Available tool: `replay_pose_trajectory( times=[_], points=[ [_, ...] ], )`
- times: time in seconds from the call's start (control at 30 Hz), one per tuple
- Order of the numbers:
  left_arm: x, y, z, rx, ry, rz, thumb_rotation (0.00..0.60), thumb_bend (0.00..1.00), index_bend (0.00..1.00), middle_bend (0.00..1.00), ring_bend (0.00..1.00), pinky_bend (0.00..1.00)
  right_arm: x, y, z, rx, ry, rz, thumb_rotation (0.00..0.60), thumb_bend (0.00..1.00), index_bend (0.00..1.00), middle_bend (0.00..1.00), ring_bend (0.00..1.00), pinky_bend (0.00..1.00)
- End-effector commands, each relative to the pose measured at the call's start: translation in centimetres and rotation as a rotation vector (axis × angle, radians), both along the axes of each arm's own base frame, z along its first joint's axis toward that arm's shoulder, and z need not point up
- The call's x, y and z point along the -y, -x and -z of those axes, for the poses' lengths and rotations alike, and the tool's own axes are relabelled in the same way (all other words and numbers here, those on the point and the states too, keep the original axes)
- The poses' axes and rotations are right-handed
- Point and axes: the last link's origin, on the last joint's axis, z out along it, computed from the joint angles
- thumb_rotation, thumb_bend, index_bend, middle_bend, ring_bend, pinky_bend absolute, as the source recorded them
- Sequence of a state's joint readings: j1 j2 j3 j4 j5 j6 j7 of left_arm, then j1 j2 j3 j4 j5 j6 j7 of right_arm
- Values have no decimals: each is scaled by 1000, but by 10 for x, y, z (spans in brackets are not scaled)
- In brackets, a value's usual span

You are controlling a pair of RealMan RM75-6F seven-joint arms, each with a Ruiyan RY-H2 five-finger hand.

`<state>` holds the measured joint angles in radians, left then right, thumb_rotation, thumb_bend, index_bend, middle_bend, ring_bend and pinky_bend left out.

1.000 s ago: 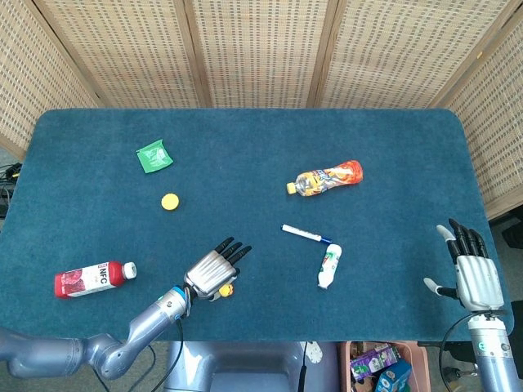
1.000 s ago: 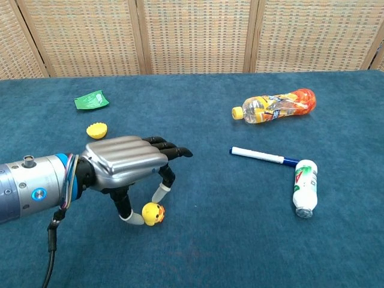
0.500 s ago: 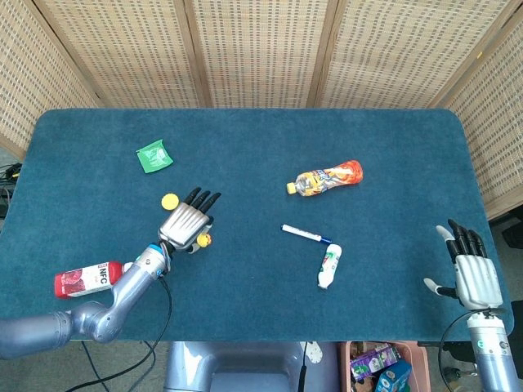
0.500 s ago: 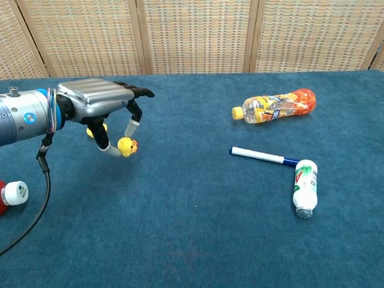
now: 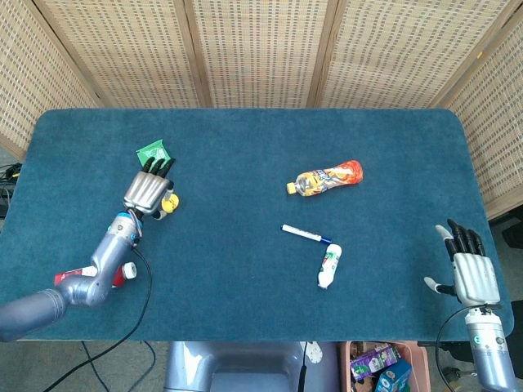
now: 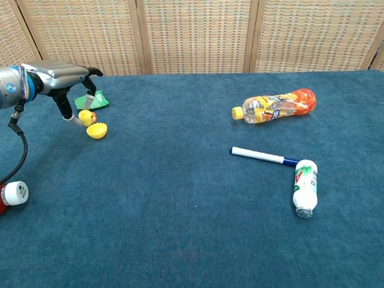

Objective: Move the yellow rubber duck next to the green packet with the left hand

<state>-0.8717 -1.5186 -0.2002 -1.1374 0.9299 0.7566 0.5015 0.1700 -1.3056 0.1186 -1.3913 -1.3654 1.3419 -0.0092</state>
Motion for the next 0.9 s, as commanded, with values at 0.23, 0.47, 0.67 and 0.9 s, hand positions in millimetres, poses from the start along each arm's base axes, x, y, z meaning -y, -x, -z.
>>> replay_pose_trajectory(
  times=[0.23,0.47,0.67,0.9],
  points=[
    [-29,24,-2,39,-8,-109,600,216,613,0,0,0,4,2,5,-21,-4,11,600,0,0,0,0,0],
    [-27,21,5,51,10,-82,600,216,613,0,0,0,4,2,7,-25,-7,11,600,0,0,0,0,0],
    [-25,20,6,49,20,-69,600,216,613,0,0,0,3,1,7,-24,-5,2,600,0,0,0,0,0],
    [-26,18,12,53,26,-79,600,216,613,0,0,0,2,0,7,-24,-5,2,600,0,0,0,0,0]
  ],
)
